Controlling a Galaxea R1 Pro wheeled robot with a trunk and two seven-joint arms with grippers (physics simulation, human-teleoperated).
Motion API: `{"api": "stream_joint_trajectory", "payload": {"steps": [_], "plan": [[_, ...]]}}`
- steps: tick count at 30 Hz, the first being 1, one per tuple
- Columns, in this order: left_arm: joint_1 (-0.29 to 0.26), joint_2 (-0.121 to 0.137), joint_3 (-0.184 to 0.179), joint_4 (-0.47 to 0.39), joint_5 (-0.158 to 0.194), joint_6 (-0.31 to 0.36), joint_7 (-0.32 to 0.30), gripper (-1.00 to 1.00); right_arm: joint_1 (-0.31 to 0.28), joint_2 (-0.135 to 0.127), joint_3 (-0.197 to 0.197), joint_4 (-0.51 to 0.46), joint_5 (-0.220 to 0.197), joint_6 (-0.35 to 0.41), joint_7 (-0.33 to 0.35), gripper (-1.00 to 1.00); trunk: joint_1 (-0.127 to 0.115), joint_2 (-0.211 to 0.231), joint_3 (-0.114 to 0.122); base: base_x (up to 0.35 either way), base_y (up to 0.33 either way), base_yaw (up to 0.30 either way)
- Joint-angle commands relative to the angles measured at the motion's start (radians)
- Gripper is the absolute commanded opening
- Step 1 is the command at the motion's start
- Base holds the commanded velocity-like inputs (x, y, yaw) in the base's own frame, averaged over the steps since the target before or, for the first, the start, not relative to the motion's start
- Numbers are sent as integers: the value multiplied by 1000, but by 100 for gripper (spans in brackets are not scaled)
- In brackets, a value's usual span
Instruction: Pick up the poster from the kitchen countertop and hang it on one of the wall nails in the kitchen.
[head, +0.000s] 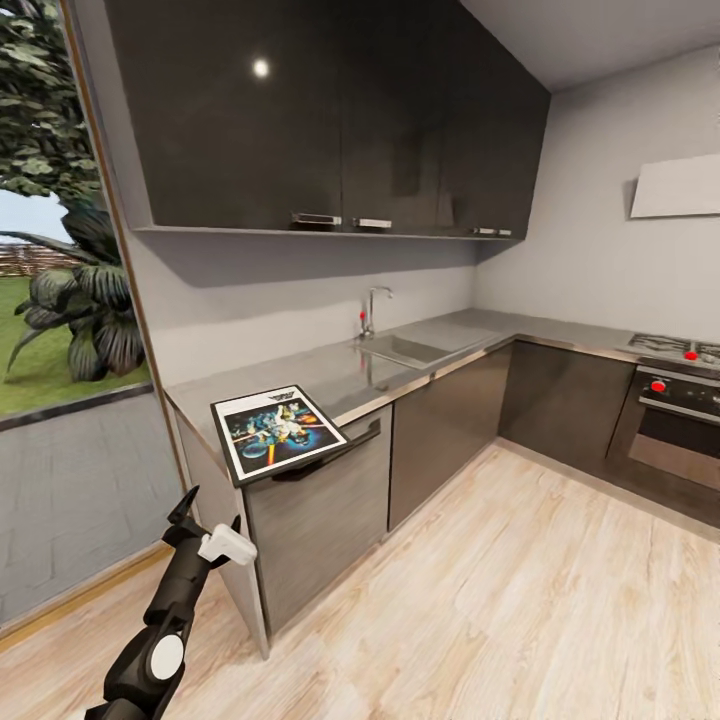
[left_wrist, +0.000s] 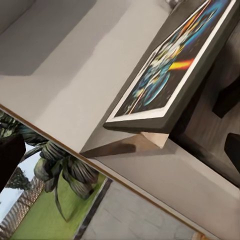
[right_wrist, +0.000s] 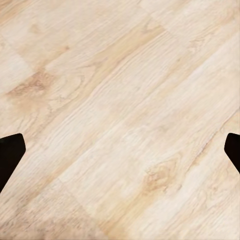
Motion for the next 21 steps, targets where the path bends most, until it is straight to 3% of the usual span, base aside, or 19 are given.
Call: {"api": "stream_joint_trajectory", "payload": {"steps": [1, 8, 11, 13, 14, 19, 21], "plan": [[-1, 1, -3, 1, -11, 7, 7, 100, -1, 0, 1, 1, 1, -3, 0, 100, 0, -1, -1, 1, 0, -22], [-1, 2, -7, 59, -27, 5, 13, 100, -1, 0, 0, 1, 1, -3, 0, 100, 0, -1, -1, 0, 0, -8], [-1, 1, -13, 119, -68, 2, 41, 100, -1, 0, 0, 1, 1, -3, 0, 100, 0, -1, -1, 0, 0, -1], [-1, 0, -15, 164, -96, -6, 83, 100, -1, 0, 0, 1, 1, -3, 0, 100, 0, -1, -1, 0, 0, 0], [-1, -1, -17, 210, -120, -30, 145, 100, -1, 0, 0, 1, 1, -3, 0, 100, 0, -1, -1, 0, 0, 0], [-1, -2, -20, 297, -153, -128, 297, 100, -1, 0, -1, 1, 1, -3, 0, 100, 0, -1, -1, 0, 0, 0], [-1, -2, -21, 313, -159, -149, 326, 100, -1, 0, -1, 1, 1, -3, 0, 100, 0, -1, -1, 0, 0, 0]]}}
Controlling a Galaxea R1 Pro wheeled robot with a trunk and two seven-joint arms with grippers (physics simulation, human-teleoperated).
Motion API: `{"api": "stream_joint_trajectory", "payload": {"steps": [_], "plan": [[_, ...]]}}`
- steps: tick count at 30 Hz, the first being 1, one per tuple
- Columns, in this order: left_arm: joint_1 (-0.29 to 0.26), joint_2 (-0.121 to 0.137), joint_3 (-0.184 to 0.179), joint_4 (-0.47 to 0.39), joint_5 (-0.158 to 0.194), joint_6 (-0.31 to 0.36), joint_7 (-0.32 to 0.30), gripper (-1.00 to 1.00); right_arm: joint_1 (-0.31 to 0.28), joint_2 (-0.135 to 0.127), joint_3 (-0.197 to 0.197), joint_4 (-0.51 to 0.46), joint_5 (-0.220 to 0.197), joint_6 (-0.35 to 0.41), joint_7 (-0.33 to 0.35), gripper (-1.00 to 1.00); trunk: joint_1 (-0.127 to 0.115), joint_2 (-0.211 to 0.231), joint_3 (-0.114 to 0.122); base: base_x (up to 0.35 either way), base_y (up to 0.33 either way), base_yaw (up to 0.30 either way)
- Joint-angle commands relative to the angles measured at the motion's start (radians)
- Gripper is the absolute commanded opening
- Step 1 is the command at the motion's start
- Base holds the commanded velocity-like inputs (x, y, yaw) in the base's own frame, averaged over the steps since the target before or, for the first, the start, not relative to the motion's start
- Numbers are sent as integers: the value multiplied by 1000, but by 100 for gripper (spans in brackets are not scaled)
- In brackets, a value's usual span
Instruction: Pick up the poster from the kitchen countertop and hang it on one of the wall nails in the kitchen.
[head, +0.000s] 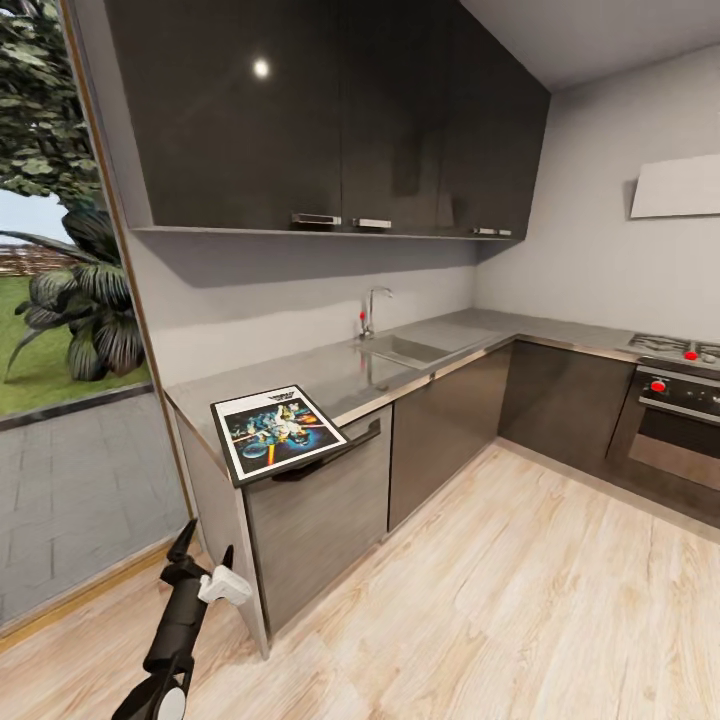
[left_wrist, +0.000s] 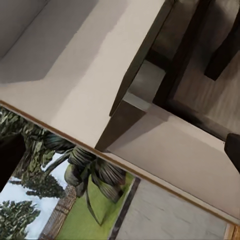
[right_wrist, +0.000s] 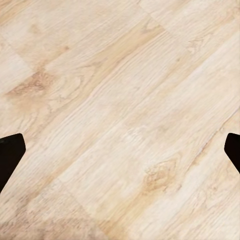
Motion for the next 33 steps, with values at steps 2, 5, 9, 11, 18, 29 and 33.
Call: {"api": "stream_joint_trajectory", "payload": {"steps": [2, 5, 9, 11, 18, 29, 33], "plan": [[-1, 1, -2, 7, -10, -6, 18, 100, -1, 0, 0, 1, 1, -3, 0, 100, 0, -1, -1, 0, 0, 0], [-1, 1, -2, 13, -12, -12, 27, 100, -1, 0, 0, 1, 1, -3, 0, 100, 0, -1, -1, 0, 0, 0], [-1, 0, -2, 17, -12, -17, 36, 100, -1, 0, 1, 1, 1, -3, 0, 100, 0, -1, -1, 0, 0, 0], [-1, -1, -1, 17, -12, -17, 38, 100, -1, 1, 1, 1, 1, -3, 0, 100, 0, -1, -1, 0, 0, 0], [-1, -1, -1, 19, -11, -17, 40, 100, -1, 0, 1, 1, 1, -3, 0, 100, 0, -1, -1, 0, 0, -16], [-1, -1, 0, 22, -11, -18, 41, 100, -1, 0, 0, 1, 1, -3, 0, 100, 0, -1, -1, 0, 0, -252], [-1, -1, 1, 22, -11, -18, 41, 100, -1, 1, 0, 1, 1, -3, 0, 100, 0, -1, -1, 0, 53, -103]]}}
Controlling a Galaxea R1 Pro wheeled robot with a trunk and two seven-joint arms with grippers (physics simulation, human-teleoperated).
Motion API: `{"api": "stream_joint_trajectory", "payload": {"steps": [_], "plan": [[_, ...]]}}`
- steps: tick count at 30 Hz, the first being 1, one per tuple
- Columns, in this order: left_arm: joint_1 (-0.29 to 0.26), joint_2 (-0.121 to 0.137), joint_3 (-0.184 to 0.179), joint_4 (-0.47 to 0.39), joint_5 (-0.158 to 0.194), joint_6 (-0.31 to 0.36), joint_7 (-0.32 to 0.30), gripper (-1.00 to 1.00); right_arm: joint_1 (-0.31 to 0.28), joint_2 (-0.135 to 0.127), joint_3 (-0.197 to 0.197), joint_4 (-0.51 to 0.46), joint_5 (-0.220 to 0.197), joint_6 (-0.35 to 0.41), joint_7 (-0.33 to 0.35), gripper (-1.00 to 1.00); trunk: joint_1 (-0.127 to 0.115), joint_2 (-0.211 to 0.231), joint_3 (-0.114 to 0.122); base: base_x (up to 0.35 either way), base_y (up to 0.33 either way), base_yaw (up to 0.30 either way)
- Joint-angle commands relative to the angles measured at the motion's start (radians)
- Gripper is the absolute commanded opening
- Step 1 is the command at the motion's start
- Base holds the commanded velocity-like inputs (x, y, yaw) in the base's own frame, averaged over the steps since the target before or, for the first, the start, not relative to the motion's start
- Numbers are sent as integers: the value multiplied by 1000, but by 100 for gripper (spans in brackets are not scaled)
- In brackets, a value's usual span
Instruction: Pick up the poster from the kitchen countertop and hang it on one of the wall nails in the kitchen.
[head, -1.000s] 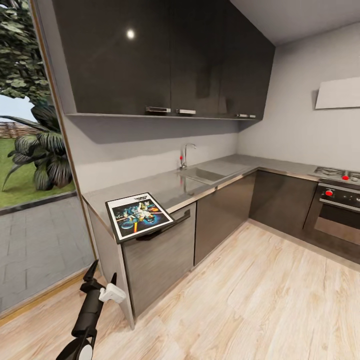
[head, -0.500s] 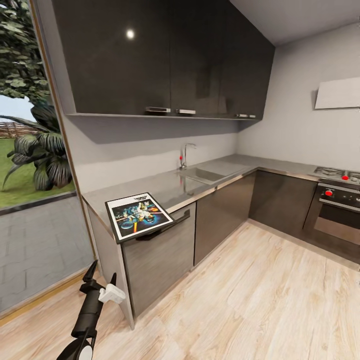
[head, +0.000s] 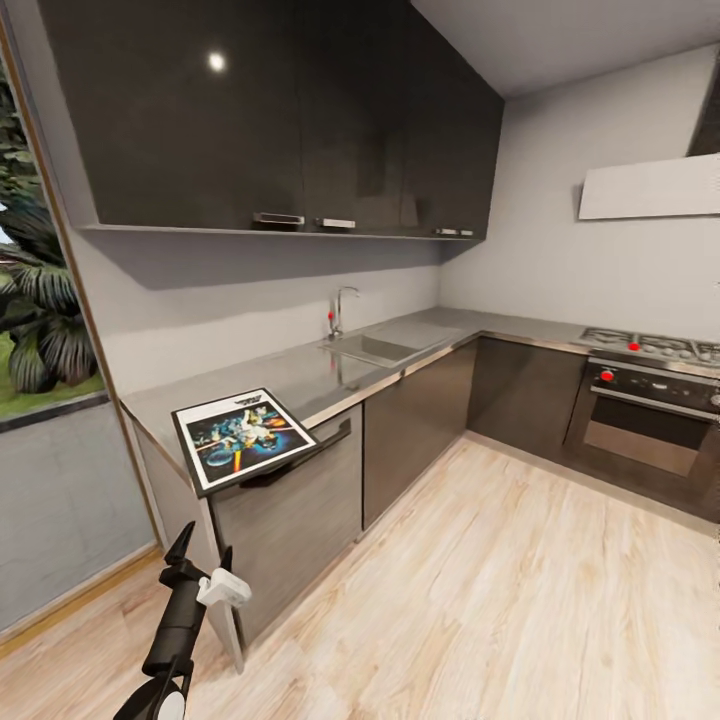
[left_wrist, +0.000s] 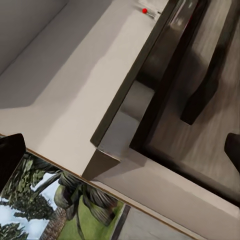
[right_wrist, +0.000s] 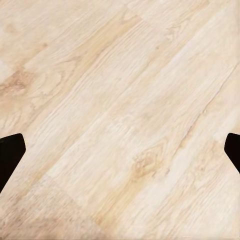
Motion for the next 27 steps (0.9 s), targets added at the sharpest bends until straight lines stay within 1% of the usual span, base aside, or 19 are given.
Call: {"api": "stream_joint_trajectory", "payload": {"steps": [1, 23, 27], "plan": [[-1, 1, -2, 1, -8, 2, 7, 100, -1, 0, 0, 1, 1, -3, 0, 100, 0, -1, -1, 0, 153, -41], [-1, 2, -1, 1, -7, 2, 7, 100, -1, 0, 1, 1, 1, -3, 0, 100, 0, -1, -1, -2, 271, -3], [-1, 2, 1, 1, -7, 2, 8, 100, -1, 0, 1, 1, 1, -3, 0, 100, 0, -1, -1, -1, 169, -34]]}}
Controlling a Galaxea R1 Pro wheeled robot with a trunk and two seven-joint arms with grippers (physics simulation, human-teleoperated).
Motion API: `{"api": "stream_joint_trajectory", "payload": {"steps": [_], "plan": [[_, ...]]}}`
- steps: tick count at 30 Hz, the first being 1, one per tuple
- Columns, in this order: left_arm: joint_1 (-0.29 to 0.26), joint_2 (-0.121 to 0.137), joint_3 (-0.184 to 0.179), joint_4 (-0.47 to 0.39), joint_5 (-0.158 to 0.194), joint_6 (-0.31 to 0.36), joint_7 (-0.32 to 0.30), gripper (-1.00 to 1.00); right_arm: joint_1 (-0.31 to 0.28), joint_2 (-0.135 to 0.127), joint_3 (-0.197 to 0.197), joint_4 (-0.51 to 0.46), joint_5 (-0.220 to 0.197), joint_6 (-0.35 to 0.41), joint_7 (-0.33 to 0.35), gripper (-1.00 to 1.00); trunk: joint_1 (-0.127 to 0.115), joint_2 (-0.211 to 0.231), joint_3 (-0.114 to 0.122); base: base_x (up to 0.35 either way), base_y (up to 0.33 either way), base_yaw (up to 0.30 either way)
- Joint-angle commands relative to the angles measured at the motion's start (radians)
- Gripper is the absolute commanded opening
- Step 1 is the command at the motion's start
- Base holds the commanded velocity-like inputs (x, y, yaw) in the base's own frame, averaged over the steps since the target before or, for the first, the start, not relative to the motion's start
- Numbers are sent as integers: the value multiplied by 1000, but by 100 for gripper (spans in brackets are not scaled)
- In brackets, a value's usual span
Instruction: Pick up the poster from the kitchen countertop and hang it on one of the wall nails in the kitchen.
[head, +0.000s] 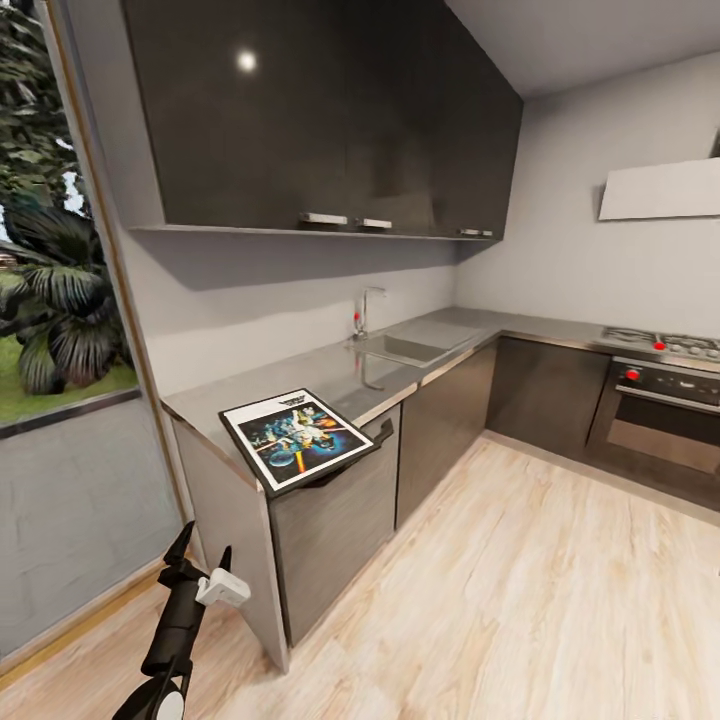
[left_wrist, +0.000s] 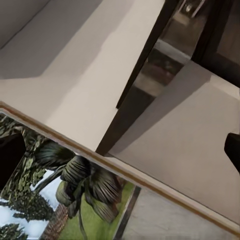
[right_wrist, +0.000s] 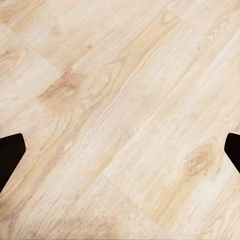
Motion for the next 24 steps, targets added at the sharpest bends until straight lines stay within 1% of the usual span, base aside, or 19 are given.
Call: {"api": "stream_joint_trajectory", "payload": {"steps": [1, 7, 24], "plan": [[-1, 1, -1, 1, -8, 2, 7, 100, -1, 0, 0, 1, 1, -3, 0, 100, 0, -1, -1, 0, 76, -134], [-1, 1, 5, 1, -7, 1, 7, 100, -1, -1, 1, 0, 1, -3, 0, 100, 0, -1, -1, 0, 27, -241], [-1, 1, 5, 1, -8, -9, 9, 100, -1, 0, 0, 0, 1, -3, 0, 100, 0, -1, -1, 0, 1, -296]]}}
